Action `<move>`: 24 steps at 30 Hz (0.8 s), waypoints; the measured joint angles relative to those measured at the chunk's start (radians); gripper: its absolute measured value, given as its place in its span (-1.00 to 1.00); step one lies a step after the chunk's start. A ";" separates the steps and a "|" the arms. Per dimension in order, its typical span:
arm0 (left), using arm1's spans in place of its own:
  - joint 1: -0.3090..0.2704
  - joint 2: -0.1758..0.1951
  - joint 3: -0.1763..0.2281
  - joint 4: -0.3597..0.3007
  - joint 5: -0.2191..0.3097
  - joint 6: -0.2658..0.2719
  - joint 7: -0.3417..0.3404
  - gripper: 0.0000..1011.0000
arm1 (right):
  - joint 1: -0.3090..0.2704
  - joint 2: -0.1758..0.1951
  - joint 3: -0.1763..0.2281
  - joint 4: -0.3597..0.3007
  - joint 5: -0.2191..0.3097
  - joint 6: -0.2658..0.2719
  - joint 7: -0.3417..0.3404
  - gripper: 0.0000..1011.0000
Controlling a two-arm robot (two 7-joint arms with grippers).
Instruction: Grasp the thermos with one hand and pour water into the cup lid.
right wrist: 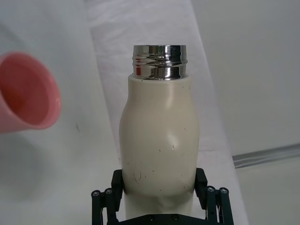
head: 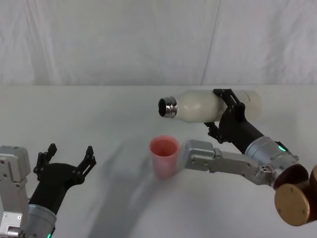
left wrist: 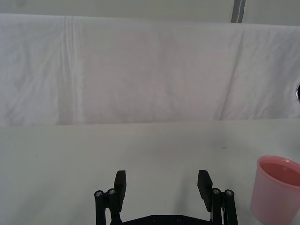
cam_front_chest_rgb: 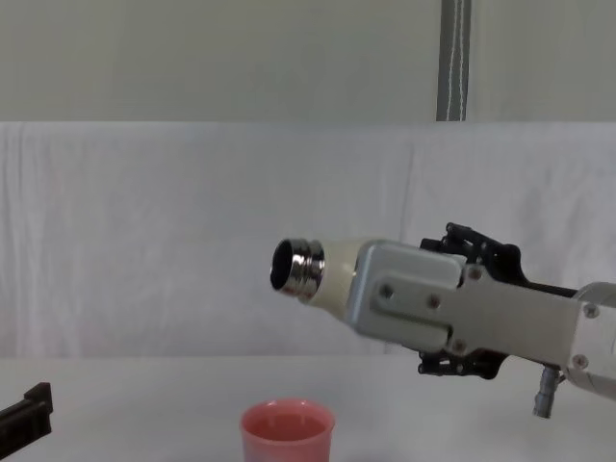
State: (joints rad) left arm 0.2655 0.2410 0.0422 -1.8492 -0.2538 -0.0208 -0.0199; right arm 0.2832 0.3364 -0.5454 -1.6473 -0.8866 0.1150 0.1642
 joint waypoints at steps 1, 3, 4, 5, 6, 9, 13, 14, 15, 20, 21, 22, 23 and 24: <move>0.000 0.000 0.000 0.000 0.000 0.000 0.000 0.98 | -0.006 -0.005 0.009 0.002 0.021 -0.008 -0.008 0.87; 0.000 0.000 0.000 0.000 0.000 0.000 0.000 0.98 | -0.012 -0.010 0.018 0.003 0.041 -0.015 -0.014 0.87; 0.000 0.000 0.000 0.000 0.000 0.000 0.000 0.98 | -0.018 -0.014 0.028 0.003 0.058 -0.019 -0.018 0.87; 0.000 0.000 0.000 0.000 0.000 0.000 0.000 0.98 | -0.020 -0.016 0.033 0.003 0.068 -0.022 -0.020 0.87; 0.000 0.000 0.000 0.000 0.000 0.000 0.000 0.98 | -0.024 -0.018 0.038 0.003 0.077 -0.025 -0.022 0.87; 0.000 0.000 0.000 0.000 0.000 0.000 0.000 0.98 | -0.035 -0.026 0.057 0.005 0.116 -0.039 -0.029 0.87; 0.000 0.000 0.000 0.000 0.000 0.000 0.000 0.98 | -0.047 -0.035 0.079 0.008 0.159 -0.056 -0.038 0.87; 0.000 0.000 0.000 0.000 0.000 0.000 0.000 0.98 | -0.052 -0.040 0.087 0.009 0.177 -0.064 -0.042 0.87; 0.000 0.000 0.000 0.000 0.000 0.000 0.000 0.98 | -0.054 -0.043 0.092 0.011 0.186 -0.068 -0.044 0.87; 0.000 0.000 0.000 0.000 0.000 0.000 0.000 0.98 | -0.073 -0.065 0.125 0.020 0.255 -0.098 -0.063 0.87; 0.000 0.000 0.000 0.000 0.000 0.000 0.000 0.98 | -0.076 -0.069 0.130 0.022 0.267 -0.103 -0.066 0.87; 0.000 0.000 0.000 0.000 0.000 0.000 0.000 0.98 | -0.082 -0.078 0.141 0.025 0.288 -0.112 -0.071 0.87; 0.000 0.000 0.000 0.000 0.000 0.000 0.000 0.98 | -0.084 -0.082 0.146 0.026 0.299 -0.116 -0.073 0.87; 0.000 0.000 0.000 0.000 0.000 0.000 0.000 0.98 | -0.087 -0.085 0.150 0.027 0.306 -0.119 -0.075 0.87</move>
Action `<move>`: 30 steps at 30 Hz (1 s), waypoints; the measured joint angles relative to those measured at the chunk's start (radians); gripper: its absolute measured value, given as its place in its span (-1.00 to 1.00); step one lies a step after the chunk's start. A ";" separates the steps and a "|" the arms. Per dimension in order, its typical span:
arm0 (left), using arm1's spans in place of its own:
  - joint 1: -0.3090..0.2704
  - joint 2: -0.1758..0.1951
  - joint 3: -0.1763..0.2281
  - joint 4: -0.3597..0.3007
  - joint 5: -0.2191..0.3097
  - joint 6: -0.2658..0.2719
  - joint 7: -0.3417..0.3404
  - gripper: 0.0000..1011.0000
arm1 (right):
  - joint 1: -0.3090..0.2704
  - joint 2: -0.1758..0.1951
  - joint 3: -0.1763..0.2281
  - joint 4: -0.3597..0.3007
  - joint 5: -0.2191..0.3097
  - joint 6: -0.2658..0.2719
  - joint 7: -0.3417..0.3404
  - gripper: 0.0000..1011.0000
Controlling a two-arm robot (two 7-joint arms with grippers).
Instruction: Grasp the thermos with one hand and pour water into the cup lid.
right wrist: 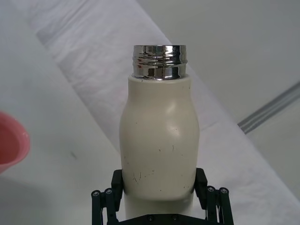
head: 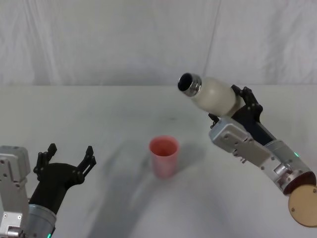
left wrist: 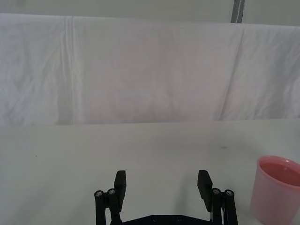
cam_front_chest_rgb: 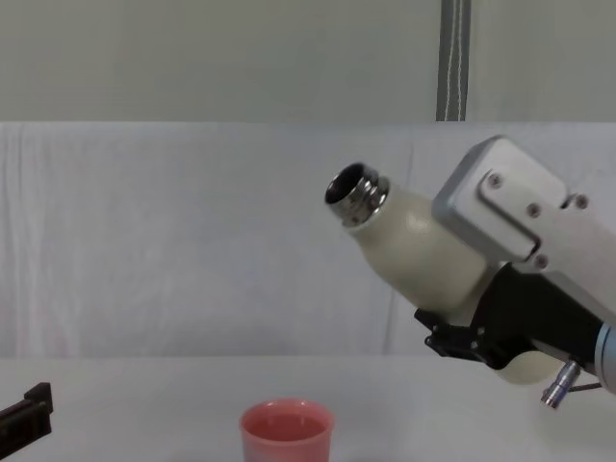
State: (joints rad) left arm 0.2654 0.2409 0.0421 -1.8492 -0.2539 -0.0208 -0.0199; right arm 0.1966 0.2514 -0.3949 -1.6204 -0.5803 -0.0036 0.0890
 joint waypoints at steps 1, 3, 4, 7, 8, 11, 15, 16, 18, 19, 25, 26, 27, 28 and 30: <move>0.000 0.000 0.000 0.000 0.000 0.000 0.000 0.98 | -0.002 -0.004 0.004 0.001 0.009 -0.003 -0.002 0.87; 0.000 0.000 0.000 0.000 0.000 0.000 0.000 0.98 | -0.009 -0.013 0.016 0.003 0.031 -0.010 -0.007 0.87; 0.000 0.000 0.000 0.000 0.000 0.000 0.000 0.98 | -0.011 -0.015 0.019 0.004 0.037 -0.011 -0.008 0.87; 0.000 0.000 0.000 0.000 0.000 0.000 0.000 0.98 | -0.017 -0.022 0.029 0.005 0.052 -0.013 -0.012 0.87; 0.000 0.000 0.000 0.000 0.000 0.000 0.000 0.98 | -0.023 -0.028 0.037 0.006 0.065 -0.013 -0.013 0.87; 0.000 0.000 0.000 0.000 0.000 0.000 0.000 0.98 | -0.030 -0.037 0.049 0.006 0.084 -0.013 -0.013 0.87; 0.000 0.000 0.000 0.000 0.000 0.000 0.000 0.98 | -0.043 -0.054 0.069 0.006 0.123 -0.013 -0.013 0.87; 0.000 0.000 0.000 0.000 0.000 0.000 0.000 0.98 | -0.045 -0.056 0.073 0.006 0.129 -0.013 -0.013 0.87; 0.000 0.000 0.000 0.000 0.000 0.000 0.000 0.98 | -0.047 -0.060 0.078 0.006 0.138 -0.014 -0.013 0.87; 0.000 0.000 0.000 0.000 0.000 0.000 0.000 0.98 | -0.048 -0.060 0.079 0.006 0.139 -0.013 -0.012 0.87; 0.000 0.000 0.000 0.000 0.000 0.000 0.000 0.98 | -0.048 -0.059 0.079 0.006 0.139 -0.012 -0.010 0.87; 0.000 0.000 0.000 0.000 0.000 0.000 0.000 0.98 | -0.047 -0.059 0.078 0.006 0.139 -0.012 -0.010 0.87; 0.000 0.000 0.000 0.000 0.000 0.000 0.000 0.98 | -0.047 -0.059 0.078 0.006 0.139 -0.012 -0.010 0.87; 0.000 0.000 0.000 0.000 0.000 0.000 0.000 0.98 | -0.047 -0.059 0.078 0.006 0.139 -0.012 -0.010 0.87; 0.000 0.000 0.000 0.000 0.000 0.000 0.000 0.98 | -0.047 -0.059 0.078 0.006 0.139 -0.011 -0.010 0.87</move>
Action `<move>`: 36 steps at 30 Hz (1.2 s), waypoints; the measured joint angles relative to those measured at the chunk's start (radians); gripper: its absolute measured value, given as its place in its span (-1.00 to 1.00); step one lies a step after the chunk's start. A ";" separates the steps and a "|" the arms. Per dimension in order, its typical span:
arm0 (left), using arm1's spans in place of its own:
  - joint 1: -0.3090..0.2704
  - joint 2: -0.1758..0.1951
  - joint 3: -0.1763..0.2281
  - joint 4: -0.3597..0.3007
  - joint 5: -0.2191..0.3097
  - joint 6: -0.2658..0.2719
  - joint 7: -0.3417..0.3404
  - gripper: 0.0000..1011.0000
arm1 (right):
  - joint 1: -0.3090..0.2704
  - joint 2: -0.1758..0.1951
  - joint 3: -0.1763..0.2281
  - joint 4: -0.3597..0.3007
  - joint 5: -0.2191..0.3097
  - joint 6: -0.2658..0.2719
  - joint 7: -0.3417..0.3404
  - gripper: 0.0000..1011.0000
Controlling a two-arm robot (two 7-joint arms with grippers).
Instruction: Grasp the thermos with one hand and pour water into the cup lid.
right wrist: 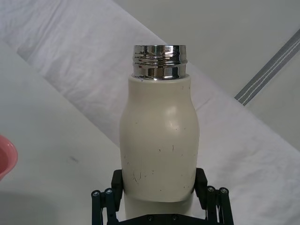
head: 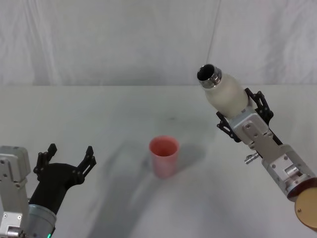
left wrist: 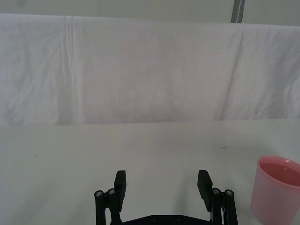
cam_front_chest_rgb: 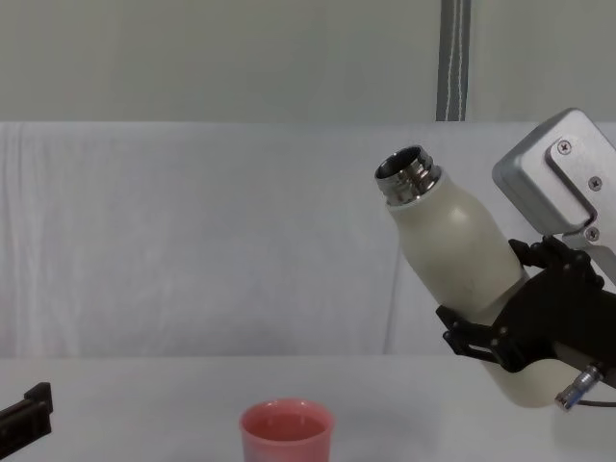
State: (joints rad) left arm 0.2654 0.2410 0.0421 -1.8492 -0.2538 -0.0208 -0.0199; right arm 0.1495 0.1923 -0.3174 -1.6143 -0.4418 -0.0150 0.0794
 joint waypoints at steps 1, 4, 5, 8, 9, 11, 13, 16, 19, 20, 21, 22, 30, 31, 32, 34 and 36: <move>0.000 0.000 0.000 0.000 0.000 0.000 0.000 0.98 | 0.000 0.000 0.000 0.000 0.000 0.000 0.000 0.87; 0.000 0.000 0.000 0.000 0.000 0.000 0.000 0.98 | 0.000 0.000 -0.001 0.000 -0.001 0.000 0.001 0.87; 0.000 0.000 0.000 0.000 0.000 0.000 0.000 0.98 | 0.001 0.000 -0.001 0.000 -0.001 0.000 0.001 0.87; 0.000 0.000 0.000 0.000 0.000 0.000 0.000 0.98 | 0.001 0.001 -0.001 0.000 -0.001 0.000 0.001 0.87; 0.000 0.000 0.000 0.000 0.000 0.000 0.000 0.98 | 0.001 0.001 -0.001 0.000 -0.002 0.000 0.001 0.87; 0.000 0.000 0.000 0.000 0.000 0.000 0.000 0.98 | 0.001 0.001 -0.001 -0.001 -0.002 0.000 0.001 0.87; 0.000 0.000 0.000 0.000 0.000 0.000 0.000 0.98 | -0.001 -0.004 0.006 -0.001 0.011 -0.001 0.002 0.87; 0.000 0.000 0.000 0.000 0.000 0.000 0.000 0.98 | -0.011 -0.029 0.036 -0.001 0.069 -0.002 0.004 0.87; 0.000 0.000 0.000 0.000 0.000 0.000 0.000 0.98 | -0.017 -0.045 0.054 -0.001 0.104 -0.002 0.004 0.87; 0.000 0.000 0.000 0.000 0.000 0.000 0.000 0.98 | -0.021 -0.055 0.065 -0.001 0.124 -0.001 0.004 0.87; 0.000 0.000 0.000 0.000 0.000 0.000 0.000 0.98 | -0.023 -0.059 0.071 -0.001 0.135 0.000 0.004 0.87; 0.000 0.000 0.000 0.000 0.000 0.000 0.000 0.98 | -0.025 -0.063 0.077 -0.001 0.144 0.001 0.004 0.87; 0.000 0.000 0.000 0.000 0.000 0.000 0.000 0.98 | -0.046 -0.103 0.131 0.005 0.251 0.003 0.008 0.87; 0.000 0.000 0.000 0.000 0.000 0.000 0.000 0.98 | -0.048 -0.107 0.135 0.006 0.259 0.003 0.009 0.87; 0.000 0.000 0.000 0.000 0.000 0.000 0.000 0.98 | -0.049 -0.109 0.138 0.007 0.266 0.002 0.009 0.87; 0.000 0.000 0.000 0.000 0.000 0.000 0.000 0.98 | -0.055 -0.117 0.149 0.013 0.290 -0.002 0.010 0.87; 0.000 0.000 0.000 0.000 0.000 0.000 0.000 0.98 | -0.061 -0.123 0.158 0.018 0.310 -0.008 0.011 0.87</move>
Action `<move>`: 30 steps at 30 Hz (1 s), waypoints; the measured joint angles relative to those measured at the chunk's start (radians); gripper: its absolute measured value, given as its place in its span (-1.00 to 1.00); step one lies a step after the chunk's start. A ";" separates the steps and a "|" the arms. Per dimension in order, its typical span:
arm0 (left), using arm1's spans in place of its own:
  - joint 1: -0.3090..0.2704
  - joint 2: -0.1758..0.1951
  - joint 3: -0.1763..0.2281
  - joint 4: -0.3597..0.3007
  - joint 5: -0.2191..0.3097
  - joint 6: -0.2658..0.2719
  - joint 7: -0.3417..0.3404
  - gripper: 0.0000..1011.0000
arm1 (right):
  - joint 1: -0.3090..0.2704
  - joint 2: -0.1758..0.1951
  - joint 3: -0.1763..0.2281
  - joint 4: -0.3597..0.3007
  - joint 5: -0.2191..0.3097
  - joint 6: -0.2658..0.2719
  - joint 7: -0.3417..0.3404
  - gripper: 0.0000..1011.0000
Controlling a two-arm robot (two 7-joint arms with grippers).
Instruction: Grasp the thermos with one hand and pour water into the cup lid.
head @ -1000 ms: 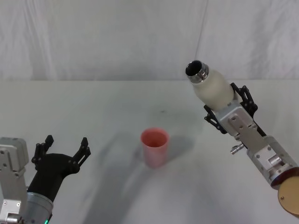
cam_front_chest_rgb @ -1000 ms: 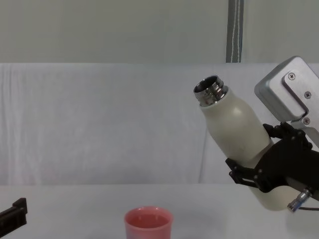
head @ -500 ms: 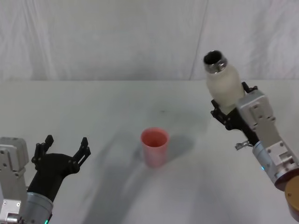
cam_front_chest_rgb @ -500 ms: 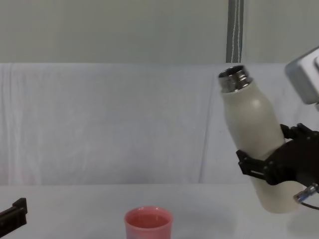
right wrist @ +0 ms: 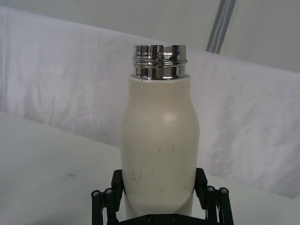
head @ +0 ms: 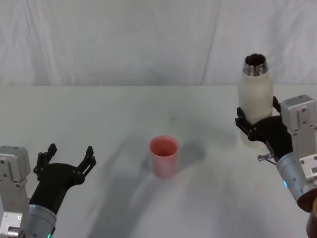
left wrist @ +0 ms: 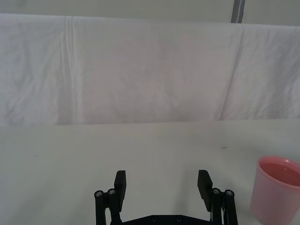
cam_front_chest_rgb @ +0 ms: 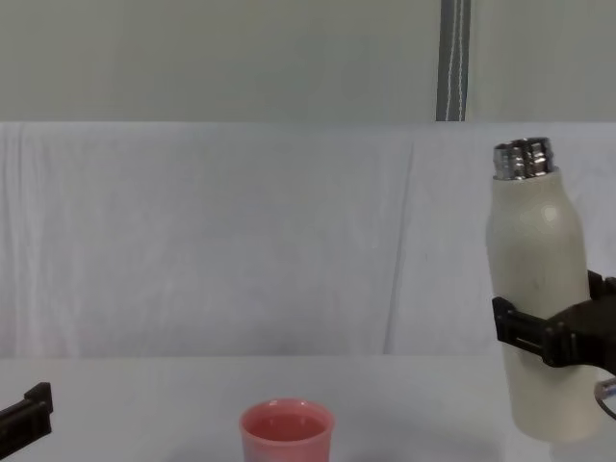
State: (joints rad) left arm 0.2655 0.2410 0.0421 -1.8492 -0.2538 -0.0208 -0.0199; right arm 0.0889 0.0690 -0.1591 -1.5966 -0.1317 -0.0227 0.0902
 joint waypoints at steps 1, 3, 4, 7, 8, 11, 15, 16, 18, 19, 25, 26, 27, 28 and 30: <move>0.000 0.000 0.000 0.000 0.000 0.000 0.000 0.98 | 0.000 0.000 0.000 0.000 0.000 0.000 0.000 0.87; 0.000 0.000 0.000 0.000 0.000 0.000 0.000 0.98 | -0.007 -0.007 0.009 0.007 0.028 -0.012 0.001 0.87; 0.000 0.000 0.000 0.000 0.000 0.000 0.000 0.98 | -0.009 -0.009 0.011 0.009 0.035 -0.016 0.001 0.87; 0.000 0.000 0.000 0.000 0.000 0.000 0.000 0.98 | -0.016 -0.015 0.018 0.015 0.053 -0.028 0.001 0.87; 0.000 0.000 0.000 0.000 0.000 0.000 0.000 0.98 | -0.018 -0.017 0.019 0.016 0.058 -0.031 0.000 0.87; 0.000 0.000 0.000 0.000 0.000 0.000 0.000 0.98 | -0.024 -0.021 0.024 0.021 0.069 -0.039 -0.002 0.87; 0.000 0.000 0.000 0.000 0.000 0.000 0.000 0.98 | -0.033 -0.023 0.028 0.030 0.082 -0.052 -0.005 0.87; 0.000 0.000 0.000 0.000 0.000 0.000 0.000 0.98 | -0.035 -0.023 0.028 0.034 0.086 -0.057 -0.005 0.87; 0.000 0.000 0.000 0.000 0.000 0.000 0.000 0.98 | -0.036 -0.022 0.028 0.039 0.089 -0.063 -0.004 0.87; 0.000 0.000 0.000 0.000 0.000 0.000 0.000 0.98 | -0.037 -0.022 0.027 0.044 0.093 -0.068 -0.002 0.87; 0.000 0.000 0.000 0.000 0.000 0.000 0.000 0.98 | -0.037 -0.021 0.027 0.064 0.101 -0.088 0.000 0.87; 0.000 0.000 0.000 0.000 0.000 0.000 0.000 0.98 | -0.037 -0.021 0.026 0.068 0.103 -0.092 0.000 0.87; 0.000 0.000 0.000 0.000 0.000 0.000 0.000 0.98 | -0.037 -0.021 0.026 0.070 0.104 -0.094 0.000 0.87; 0.000 0.000 0.000 0.000 0.000 0.000 0.000 0.98 | -0.037 -0.020 0.026 0.074 0.105 -0.097 0.000 0.87; 0.000 0.000 0.000 0.000 0.000 0.000 0.000 0.98 | -0.037 -0.020 0.026 0.077 0.106 -0.099 0.000 0.87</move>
State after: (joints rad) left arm 0.2655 0.2410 0.0421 -1.8492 -0.2539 -0.0208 -0.0199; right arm 0.0521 0.0488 -0.1334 -1.5197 -0.0256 -0.1219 0.0905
